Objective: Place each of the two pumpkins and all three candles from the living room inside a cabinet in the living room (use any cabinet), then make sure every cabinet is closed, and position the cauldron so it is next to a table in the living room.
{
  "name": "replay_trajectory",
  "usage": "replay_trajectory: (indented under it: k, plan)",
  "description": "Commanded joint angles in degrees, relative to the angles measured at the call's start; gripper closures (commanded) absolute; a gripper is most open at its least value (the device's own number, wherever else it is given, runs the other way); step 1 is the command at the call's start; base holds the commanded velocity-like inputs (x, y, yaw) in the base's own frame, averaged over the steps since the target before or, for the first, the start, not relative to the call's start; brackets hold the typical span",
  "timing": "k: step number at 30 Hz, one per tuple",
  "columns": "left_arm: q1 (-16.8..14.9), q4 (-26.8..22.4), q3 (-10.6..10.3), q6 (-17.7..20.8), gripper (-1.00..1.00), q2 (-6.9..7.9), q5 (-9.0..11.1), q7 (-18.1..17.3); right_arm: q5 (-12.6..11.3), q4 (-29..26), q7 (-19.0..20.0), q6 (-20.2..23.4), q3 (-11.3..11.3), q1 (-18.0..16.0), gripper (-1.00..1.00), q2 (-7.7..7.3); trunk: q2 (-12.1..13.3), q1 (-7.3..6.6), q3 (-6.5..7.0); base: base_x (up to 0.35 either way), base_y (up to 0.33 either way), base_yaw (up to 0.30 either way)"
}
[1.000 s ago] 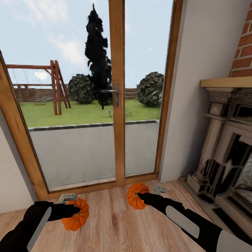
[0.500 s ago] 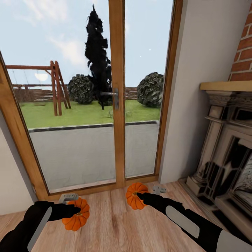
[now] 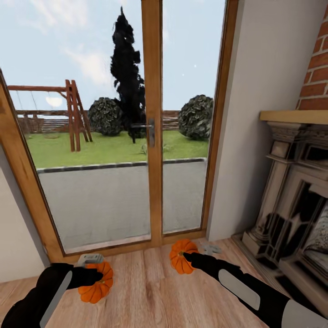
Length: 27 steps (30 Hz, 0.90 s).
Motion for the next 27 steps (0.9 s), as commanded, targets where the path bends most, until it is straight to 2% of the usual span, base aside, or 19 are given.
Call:
replay_trajectory:
  k: [1, 3, 6, 27]
  plan:
    - [0.0, 0.0, -0.4, 0.2, 1.0, -0.5, 0.5, 2.9, -0.5, 0.3, -0.3, -0.8, 0.2, -0.1, 1.0, -0.05, 0.4, -0.23, 0.12, 0.0, 0.0, 0.0]
    - [0.0, 0.0, -0.7, 0.2, 1.0, -1.84, 0.6, 5.8, -0.5, 0.7, -0.3, -1.3, 0.2, -0.1, 1.0, -0.05, 1.2, -0.67, 0.48, 0.0, 0.0, 0.0]
    - [0.0, 0.0, -0.9, 0.1, 1.0, -2.72, 0.6, 7.1, -0.5, 0.9, -0.3, -1.5, 0.3, -0.1, 1.0, -0.05, 2.4, -1.33, 1.01, 0.0, 0.0, 0.0]
    - [0.0, 0.0, -1.0, 0.2, 1.0, -2.95, 0.5, 7.3, -0.9, 2.5, -0.4, -2.3, 0.4, -0.1, 1.0, 0.02, 10.8, -5.94, 4.78, 0.0, 0.0, 0.0]
